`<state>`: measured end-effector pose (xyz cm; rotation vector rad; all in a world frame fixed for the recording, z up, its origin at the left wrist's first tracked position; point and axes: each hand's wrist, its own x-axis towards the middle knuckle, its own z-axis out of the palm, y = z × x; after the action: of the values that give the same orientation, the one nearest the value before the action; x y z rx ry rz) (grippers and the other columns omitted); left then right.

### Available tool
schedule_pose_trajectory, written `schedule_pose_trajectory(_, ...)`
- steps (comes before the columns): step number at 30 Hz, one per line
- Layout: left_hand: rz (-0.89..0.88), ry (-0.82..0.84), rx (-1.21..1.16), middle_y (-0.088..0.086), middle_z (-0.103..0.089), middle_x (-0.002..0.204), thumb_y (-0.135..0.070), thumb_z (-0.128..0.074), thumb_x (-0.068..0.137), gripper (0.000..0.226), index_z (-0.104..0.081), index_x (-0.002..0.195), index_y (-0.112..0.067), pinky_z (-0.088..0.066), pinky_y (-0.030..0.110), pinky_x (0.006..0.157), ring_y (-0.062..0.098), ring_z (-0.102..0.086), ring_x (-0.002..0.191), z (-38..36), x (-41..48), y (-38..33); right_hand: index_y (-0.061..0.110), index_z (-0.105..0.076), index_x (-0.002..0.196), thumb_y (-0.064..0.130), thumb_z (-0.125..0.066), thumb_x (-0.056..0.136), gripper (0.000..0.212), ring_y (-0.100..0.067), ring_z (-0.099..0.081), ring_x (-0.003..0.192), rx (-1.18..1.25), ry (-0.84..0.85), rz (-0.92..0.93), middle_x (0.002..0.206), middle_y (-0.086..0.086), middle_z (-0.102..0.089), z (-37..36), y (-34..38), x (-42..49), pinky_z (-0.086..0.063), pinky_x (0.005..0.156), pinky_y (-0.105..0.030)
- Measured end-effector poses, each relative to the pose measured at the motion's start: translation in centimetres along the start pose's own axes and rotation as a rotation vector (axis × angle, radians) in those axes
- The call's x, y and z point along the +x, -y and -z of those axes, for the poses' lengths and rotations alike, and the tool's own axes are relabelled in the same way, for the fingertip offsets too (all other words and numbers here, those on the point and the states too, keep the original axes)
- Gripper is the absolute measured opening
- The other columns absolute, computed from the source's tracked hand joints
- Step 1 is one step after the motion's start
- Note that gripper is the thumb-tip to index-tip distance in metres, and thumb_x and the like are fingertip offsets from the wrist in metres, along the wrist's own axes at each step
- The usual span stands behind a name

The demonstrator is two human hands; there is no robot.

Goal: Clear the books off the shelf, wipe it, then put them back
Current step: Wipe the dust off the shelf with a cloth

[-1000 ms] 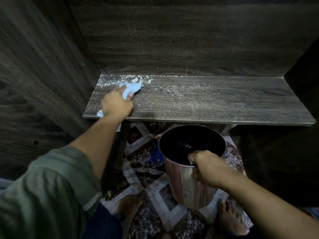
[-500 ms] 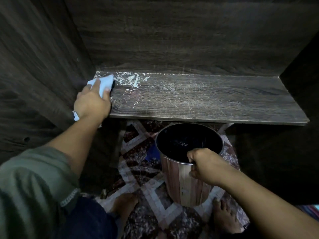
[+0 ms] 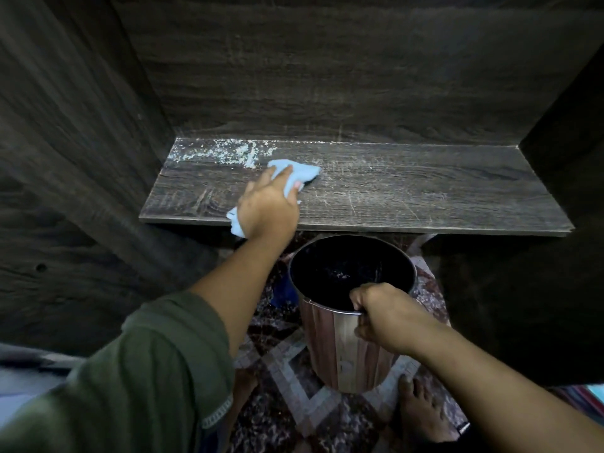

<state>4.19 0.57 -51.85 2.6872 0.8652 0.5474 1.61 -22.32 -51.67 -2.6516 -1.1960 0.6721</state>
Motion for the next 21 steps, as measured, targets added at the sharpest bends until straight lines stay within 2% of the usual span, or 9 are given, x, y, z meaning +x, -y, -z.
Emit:
schedule_pose_trajectory(2, -0.034, -0.021, -0.087, -0.006, -0.051, 0.141, -0.042, -0.046, 0.099, 0.039, -0.054, 0.136, -0.031, -0.036, 0.032, 0.090, 0.023, -0.050, 0.114, -0.2, -0.5, -1.1, 0.019, -0.043, 0.080, 0.017, -0.068, 0.077, 0.025, -0.026, -0.058, 0.091, 0.001, -0.009, 0.005, 0.087, 0.001, -0.047, 0.1, -0.2, -0.1, -0.035, 0.066, -0.028)
schedule_pose_trajectory(5, 0.049, -0.087, -0.082, -0.007, -0.046, 0.144, -0.034, -0.044, 0.100, 0.040, -0.047, 0.140, -0.034, -0.034, 0.031, 0.097, 0.021, -0.045, 0.119, 1.2, 0.8, -0.7, 0.020, -0.044, 0.082, 0.016, -0.067, 0.077, 0.023, -0.027, -0.059, 0.093, 0.008, -0.027, 0.012, 0.087, 0.002, -0.046, 0.4, -0.4, -0.2, -0.034, 0.066, -0.026)
schedule_pose_trajectory(9, 0.208, -0.234, 0.039, 0.008, -0.038, 0.144, -0.038, -0.045, 0.097, 0.048, -0.038, 0.144, -0.032, -0.037, 0.045, 0.096, 0.034, -0.040, 0.123, 3.8, 3.7, 2.8, 0.022, -0.044, 0.081, 0.018, -0.069, 0.077, 0.025, -0.027, -0.060, 0.094, 0.035, -0.043, 0.002, 0.088, 0.002, -0.048, 0.5, -0.7, -0.5, -0.043, 0.071, -0.029)
schedule_pose_trajectory(12, 0.332, -0.068, 0.138, 0.014, -0.031, 0.147, -0.050, -0.040, 0.095, 0.054, -0.038, 0.144, -0.028, -0.033, 0.051, 0.100, 0.041, -0.033, 0.127, 3.6, 3.8, 5.2, 0.023, -0.045, 0.081, 0.018, -0.069, 0.077, 0.025, -0.028, -0.060, 0.093, 0.047, -0.039, -0.020, 0.089, 0.002, -0.048, 0.6, -1.2, -0.8, -0.047, 0.072, -0.031)
schedule_pose_trajectory(16, 0.217, 0.067, 0.182, 0.013, -0.032, 0.148, -0.056, -0.035, 0.095, 0.057, -0.037, 0.146, -0.030, -0.032, 0.045, 0.100, 0.040, -0.034, 0.124, 2.3, 3.3, 4.2, 0.024, -0.038, 0.073, 0.017, -0.068, 0.079, 0.032, -0.021, -0.053, 0.084, 0.049, -0.030, -0.022, 0.087, 0.003, -0.045, 0.7, -1.4, -0.9, -0.034, 0.066, -0.025)
schedule_pose_trajectory(19, -0.062, 0.100, 0.109, 0.011, -0.042, 0.144, -0.051, -0.036, 0.097, 0.051, -0.045, 0.143, -0.030, -0.031, 0.036, 0.096, 0.033, -0.040, 0.120, 1.0, 2.6, 1.2, 0.024, -0.038, 0.072, 0.017, -0.068, 0.079, 0.031, -0.024, -0.056, 0.086, 0.057, -0.021, -0.038, 0.086, 0.004, -0.046, 0.8, -1.4, -1.1, -0.038, 0.066, -0.026)
schedule_pose_trajectory(21, -0.187, 0.123, 0.025, 0.004, -0.045, 0.143, -0.046, -0.040, 0.098, 0.044, -0.050, 0.139, -0.033, -0.031, 0.032, 0.093, 0.029, -0.042, 0.117, 0.1, 1.6, -1.0, 0.023, -0.042, 0.076, 0.017, -0.067, 0.079, 0.027, -0.026, -0.059, 0.089, 0.055, -0.021, -0.044, 0.085, 0.004, -0.046, 0.9, -1.4, -1.2, -0.041, 0.067, -0.028)
